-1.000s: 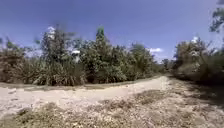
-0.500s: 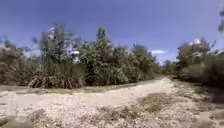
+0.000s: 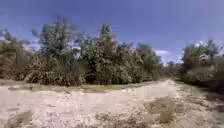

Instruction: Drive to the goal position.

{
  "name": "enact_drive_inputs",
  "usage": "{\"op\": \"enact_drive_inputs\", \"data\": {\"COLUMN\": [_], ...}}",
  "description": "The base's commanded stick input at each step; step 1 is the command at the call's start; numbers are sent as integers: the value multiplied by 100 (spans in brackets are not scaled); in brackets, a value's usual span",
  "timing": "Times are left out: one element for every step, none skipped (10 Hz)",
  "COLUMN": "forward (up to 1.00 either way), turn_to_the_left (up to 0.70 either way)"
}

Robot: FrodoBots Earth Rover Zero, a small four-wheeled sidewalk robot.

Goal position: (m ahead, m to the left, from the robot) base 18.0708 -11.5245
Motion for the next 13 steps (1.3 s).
{"op": "enact_drive_inputs", "data": {"forward": [70, 70, 70, 70, 70, 70, 70, 70, 70, 70, 70, 70, 70], "turn_to_the_left": [-35, -35, -35, -35, -35, -35, -35, -33, -30, -7, 0, 0, 0]}}
